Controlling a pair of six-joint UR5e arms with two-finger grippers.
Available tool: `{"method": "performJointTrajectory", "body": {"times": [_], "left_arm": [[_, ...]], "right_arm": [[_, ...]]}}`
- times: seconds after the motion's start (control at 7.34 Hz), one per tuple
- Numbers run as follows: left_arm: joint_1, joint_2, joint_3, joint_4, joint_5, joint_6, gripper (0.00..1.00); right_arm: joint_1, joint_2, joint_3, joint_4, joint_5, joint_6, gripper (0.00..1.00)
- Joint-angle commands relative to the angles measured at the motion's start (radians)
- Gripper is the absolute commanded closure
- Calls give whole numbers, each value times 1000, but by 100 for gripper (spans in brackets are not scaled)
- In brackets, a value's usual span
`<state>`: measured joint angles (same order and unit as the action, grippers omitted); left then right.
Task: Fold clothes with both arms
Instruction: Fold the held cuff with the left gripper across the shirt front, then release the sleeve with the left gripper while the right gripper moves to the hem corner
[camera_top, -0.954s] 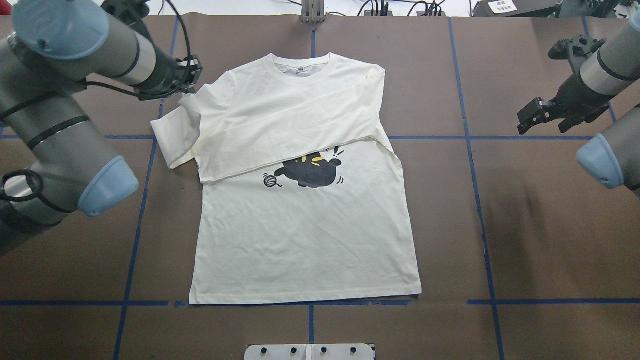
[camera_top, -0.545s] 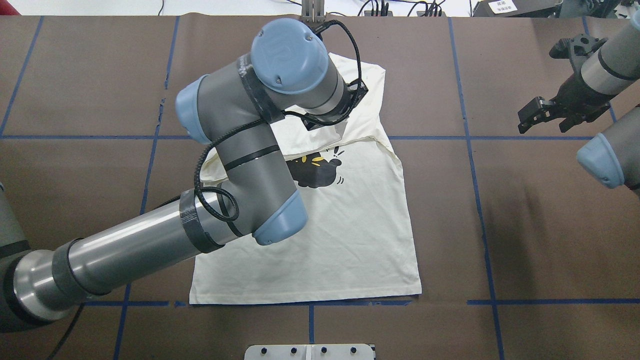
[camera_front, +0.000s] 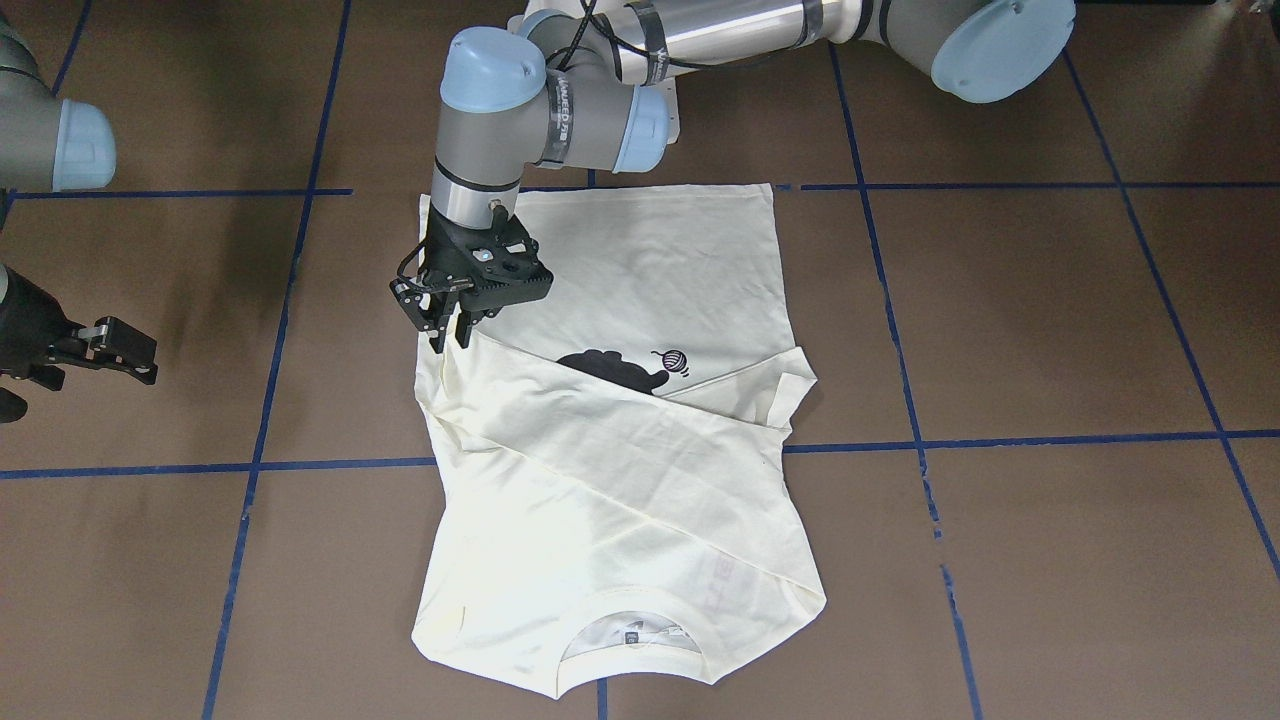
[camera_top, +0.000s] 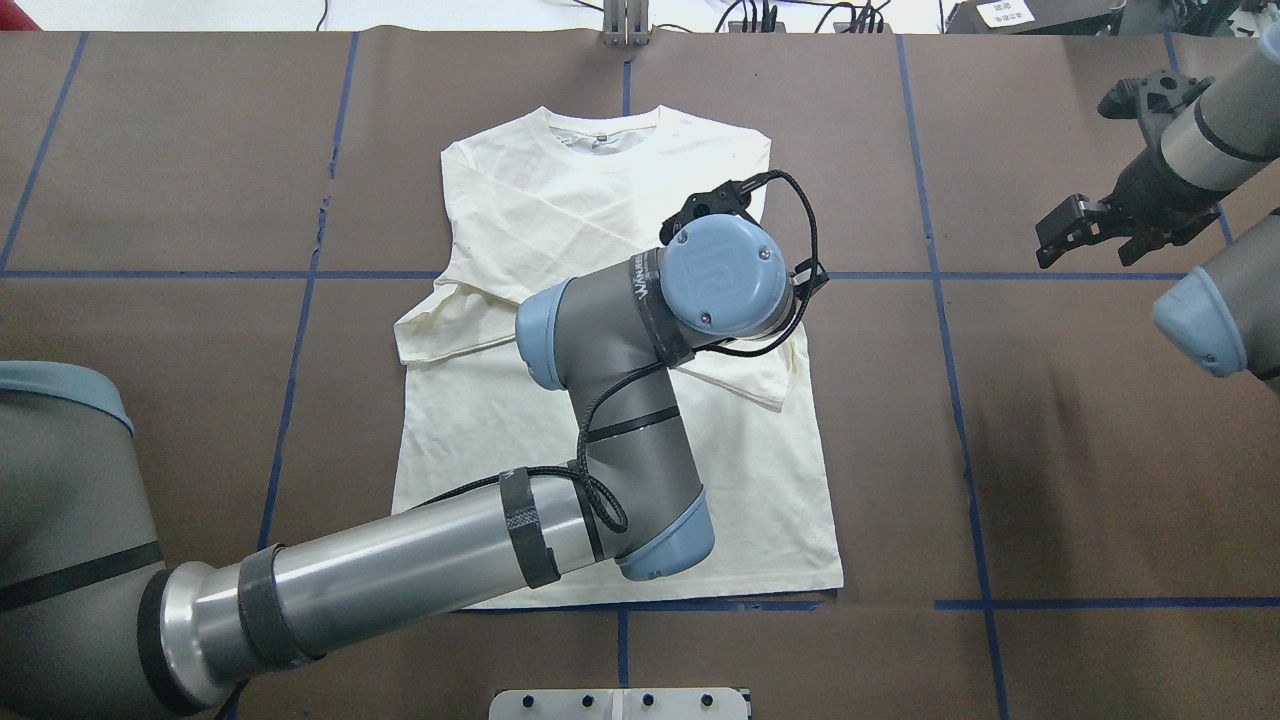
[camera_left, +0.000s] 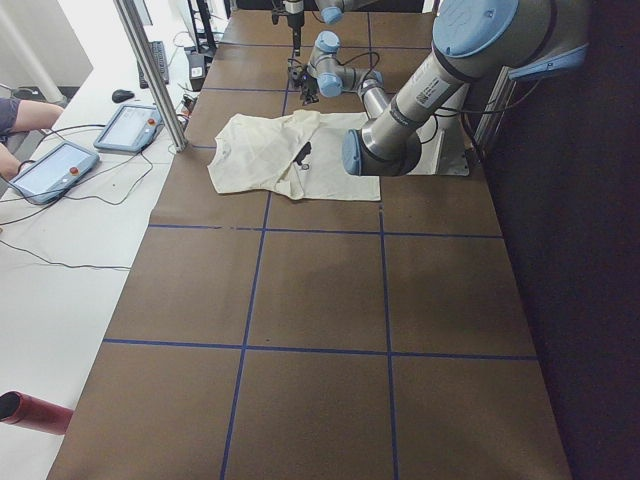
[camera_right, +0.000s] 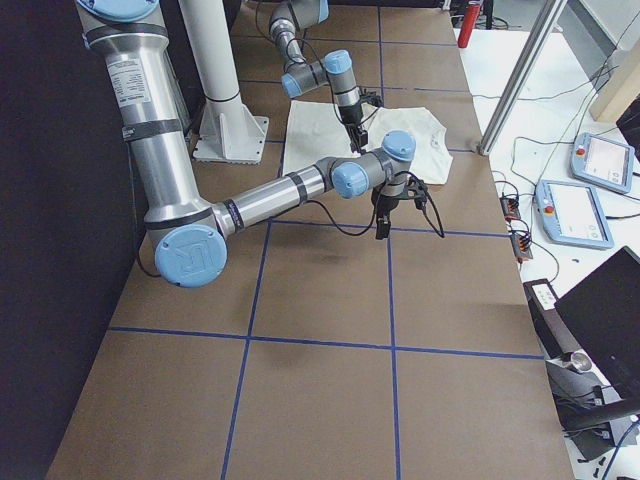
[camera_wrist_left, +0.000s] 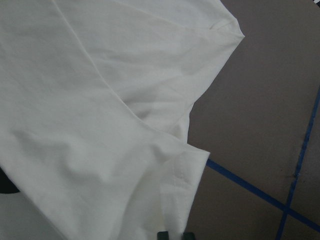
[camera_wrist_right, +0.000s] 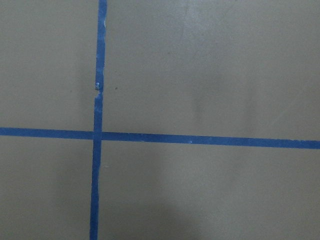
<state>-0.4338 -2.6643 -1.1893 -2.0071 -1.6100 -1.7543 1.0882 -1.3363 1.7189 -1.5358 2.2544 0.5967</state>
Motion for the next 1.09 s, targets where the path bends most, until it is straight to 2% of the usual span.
{"method": "performJointTrajectory", "body": {"times": [0.0,0.14,0.27,0.41,0.68,0.82,0.95], "left_arm": [[6,82,-92,-18,10,111,0],[1,105,-160,64,7,157,0],[-17,141,-255,171,-39,230,0],[-45,231,-380,253,-85,304,0],[-113,425,-647,392,-143,488,0],[-134,508,-768,471,-159,572,0],[-153,593,-879,494,-159,613,0]], "right_arm": [[-1,11,8,0,1,5,0],[-2,11,24,2,1,21,0],[-43,11,60,8,-2,105,0],[-116,8,105,50,-22,238,0],[-328,-49,197,217,-177,534,0],[-437,-78,261,226,-226,620,0],[-565,-90,287,227,-322,715,0]]}}
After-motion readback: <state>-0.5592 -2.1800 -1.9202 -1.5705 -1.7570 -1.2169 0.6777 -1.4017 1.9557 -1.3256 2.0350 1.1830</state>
